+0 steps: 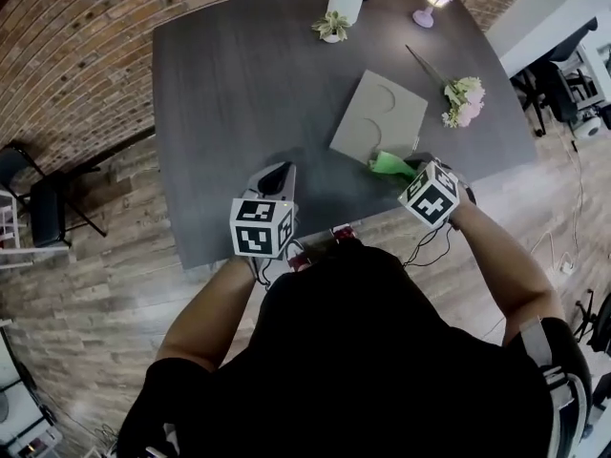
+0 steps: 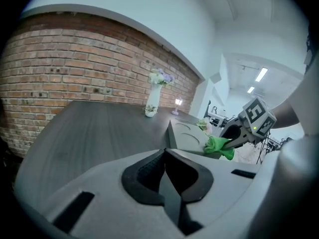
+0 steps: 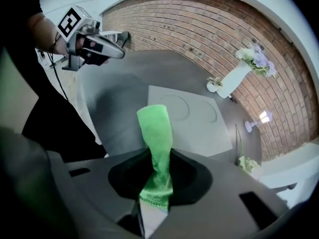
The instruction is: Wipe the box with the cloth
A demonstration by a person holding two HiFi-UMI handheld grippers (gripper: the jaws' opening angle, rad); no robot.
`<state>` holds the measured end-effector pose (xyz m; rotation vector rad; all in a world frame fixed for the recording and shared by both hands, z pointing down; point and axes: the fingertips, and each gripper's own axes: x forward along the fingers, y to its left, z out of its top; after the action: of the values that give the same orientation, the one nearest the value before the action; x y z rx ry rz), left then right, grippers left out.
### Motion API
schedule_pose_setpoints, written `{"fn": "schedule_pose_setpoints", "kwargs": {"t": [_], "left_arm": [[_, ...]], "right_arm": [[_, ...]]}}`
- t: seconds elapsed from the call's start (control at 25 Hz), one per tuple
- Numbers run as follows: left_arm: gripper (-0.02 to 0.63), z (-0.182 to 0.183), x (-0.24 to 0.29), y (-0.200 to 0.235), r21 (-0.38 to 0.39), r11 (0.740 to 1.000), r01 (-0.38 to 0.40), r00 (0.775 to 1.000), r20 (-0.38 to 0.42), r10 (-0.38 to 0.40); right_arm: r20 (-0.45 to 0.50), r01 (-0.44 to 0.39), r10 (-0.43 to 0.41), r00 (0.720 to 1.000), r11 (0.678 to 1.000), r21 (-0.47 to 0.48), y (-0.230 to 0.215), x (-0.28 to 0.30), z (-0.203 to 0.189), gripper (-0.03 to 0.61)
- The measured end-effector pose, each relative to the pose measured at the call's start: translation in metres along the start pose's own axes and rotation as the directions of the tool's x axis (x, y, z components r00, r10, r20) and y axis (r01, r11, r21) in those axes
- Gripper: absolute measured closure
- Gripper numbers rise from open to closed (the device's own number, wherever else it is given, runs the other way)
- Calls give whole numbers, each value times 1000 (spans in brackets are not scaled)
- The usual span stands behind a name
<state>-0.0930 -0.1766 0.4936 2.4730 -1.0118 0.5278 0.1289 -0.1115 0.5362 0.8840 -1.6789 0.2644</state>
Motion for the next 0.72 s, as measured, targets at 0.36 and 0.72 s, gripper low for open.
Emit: {"fn": "schedule_pose_setpoints", "kwargs": {"t": [0.36, 0.72], "left_arm": [[604, -12, 14, -59, 65, 991, 116, 993, -40, -114], [604, 84, 24, -119, 124, 992, -3, 988, 156, -17]], "right_arm": [[313, -216, 137, 940, 948, 234, 60, -34, 32, 494], [622, -164, -118, 774, 912, 377, -39, -125, 18, 495]]}}
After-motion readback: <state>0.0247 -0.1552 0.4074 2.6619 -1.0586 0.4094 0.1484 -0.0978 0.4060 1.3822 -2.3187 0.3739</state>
